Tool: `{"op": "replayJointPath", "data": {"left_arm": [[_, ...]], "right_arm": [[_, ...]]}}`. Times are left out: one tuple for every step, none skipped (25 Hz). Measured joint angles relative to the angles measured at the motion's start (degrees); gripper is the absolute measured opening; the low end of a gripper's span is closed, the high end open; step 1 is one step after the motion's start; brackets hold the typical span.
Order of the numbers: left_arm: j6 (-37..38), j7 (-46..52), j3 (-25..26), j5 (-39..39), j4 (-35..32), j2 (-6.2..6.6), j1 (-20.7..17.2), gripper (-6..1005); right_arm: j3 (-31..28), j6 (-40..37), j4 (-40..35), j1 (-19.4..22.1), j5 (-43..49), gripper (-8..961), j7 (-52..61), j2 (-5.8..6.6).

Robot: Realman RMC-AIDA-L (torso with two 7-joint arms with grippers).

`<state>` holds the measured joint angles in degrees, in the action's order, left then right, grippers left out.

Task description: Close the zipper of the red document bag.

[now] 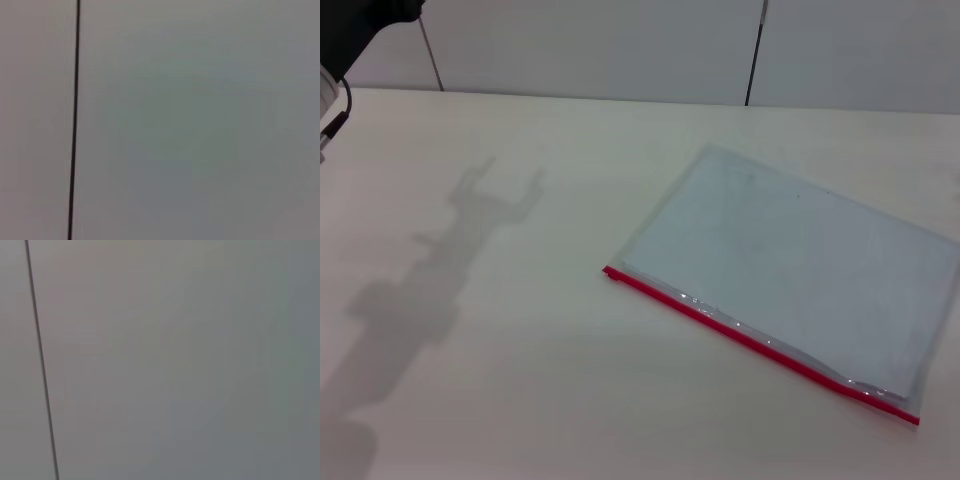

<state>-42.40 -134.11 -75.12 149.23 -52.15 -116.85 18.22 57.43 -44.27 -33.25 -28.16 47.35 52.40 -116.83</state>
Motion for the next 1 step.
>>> {"op": "replayJointPath", "data": {"left_arm": [[-0.13, -0.04, -0.01, 0.22, 0.21, 0.00, -0.01, 724]], "right_arm": [[-0.02, 0.00, 0.09, -0.01, 0.00, 763, -0.04, -0.01]]}}
